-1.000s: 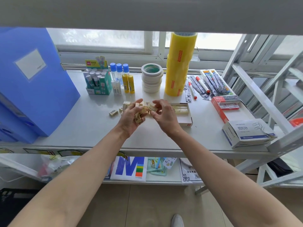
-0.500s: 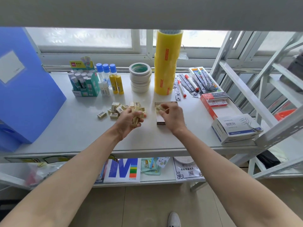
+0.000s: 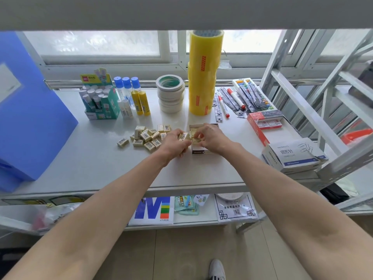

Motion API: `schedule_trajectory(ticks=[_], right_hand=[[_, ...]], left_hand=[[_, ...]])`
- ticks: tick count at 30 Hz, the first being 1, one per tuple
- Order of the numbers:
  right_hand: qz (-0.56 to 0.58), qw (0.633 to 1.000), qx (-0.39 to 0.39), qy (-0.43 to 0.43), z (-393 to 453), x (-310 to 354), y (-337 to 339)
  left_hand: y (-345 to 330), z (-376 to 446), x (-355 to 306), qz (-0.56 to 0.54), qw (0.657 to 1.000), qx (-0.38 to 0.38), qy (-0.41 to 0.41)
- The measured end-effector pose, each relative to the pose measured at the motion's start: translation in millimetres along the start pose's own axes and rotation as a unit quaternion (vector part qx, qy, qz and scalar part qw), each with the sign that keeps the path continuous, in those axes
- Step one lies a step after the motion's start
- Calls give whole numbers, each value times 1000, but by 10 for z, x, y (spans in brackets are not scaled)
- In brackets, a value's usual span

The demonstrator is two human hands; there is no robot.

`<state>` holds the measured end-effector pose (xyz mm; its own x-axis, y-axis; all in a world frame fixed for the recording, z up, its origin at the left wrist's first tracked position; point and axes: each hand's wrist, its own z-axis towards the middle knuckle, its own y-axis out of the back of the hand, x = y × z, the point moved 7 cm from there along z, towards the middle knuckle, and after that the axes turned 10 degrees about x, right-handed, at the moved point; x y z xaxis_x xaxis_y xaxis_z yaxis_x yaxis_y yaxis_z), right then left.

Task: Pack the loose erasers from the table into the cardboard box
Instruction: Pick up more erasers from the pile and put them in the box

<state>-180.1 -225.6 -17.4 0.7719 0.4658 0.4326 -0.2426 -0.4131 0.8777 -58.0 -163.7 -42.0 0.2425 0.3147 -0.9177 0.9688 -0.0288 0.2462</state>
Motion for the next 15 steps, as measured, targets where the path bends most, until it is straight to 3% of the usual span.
schedule_trajectory(ticks=[7,15], right_hand=[[-6,1000,-19,19,3,-7,-31],[22,997,-59,-34,-28,-153,-84]], left_hand=[[-48,-24,-78,7,1000,20,12],[-55,-32,-83,-2,999,28,39]])
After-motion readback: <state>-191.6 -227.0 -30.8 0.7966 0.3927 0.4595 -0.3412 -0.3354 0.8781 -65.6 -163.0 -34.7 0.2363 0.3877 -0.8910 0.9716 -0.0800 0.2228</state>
